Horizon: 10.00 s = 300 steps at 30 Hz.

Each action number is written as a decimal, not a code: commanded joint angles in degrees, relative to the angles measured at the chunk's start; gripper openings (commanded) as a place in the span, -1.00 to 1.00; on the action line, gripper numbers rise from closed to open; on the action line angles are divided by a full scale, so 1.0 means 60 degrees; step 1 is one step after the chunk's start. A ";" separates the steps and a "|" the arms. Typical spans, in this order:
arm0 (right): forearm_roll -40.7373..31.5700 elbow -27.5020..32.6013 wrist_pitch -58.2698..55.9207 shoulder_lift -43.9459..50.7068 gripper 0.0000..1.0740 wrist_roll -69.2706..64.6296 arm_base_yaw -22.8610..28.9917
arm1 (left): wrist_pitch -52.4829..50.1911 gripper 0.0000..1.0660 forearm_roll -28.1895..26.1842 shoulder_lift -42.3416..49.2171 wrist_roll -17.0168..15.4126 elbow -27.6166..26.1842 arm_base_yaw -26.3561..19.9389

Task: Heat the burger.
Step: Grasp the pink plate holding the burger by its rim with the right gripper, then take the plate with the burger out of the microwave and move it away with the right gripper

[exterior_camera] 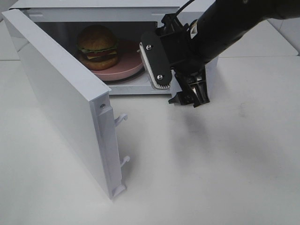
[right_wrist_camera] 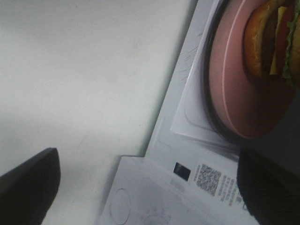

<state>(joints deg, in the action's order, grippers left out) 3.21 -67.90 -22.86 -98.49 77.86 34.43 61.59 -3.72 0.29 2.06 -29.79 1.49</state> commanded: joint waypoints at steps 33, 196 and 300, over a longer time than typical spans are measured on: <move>0.0678 -0.4163 0.0544 -0.4278 0.71 -0.2034 0.0296 | -0.0067 0.83 -0.0067 0.0067 -0.0010 0.0038 -0.0048; -0.3782 0.4259 0.2120 0.3123 -1.00 0.4631 -0.0153 | -0.0067 0.83 -0.0067 0.0067 -0.0010 0.0038 -0.0048; 0.8413 0.6226 -0.4202 0.2120 -0.98 -2.1018 -0.0153 | -0.0067 0.83 -0.0067 0.0067 -0.0010 0.0038 -0.0048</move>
<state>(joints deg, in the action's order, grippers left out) 50.76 -29.97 -45.61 -85.71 -47.56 33.80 61.59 -3.72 0.29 2.06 -29.79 1.49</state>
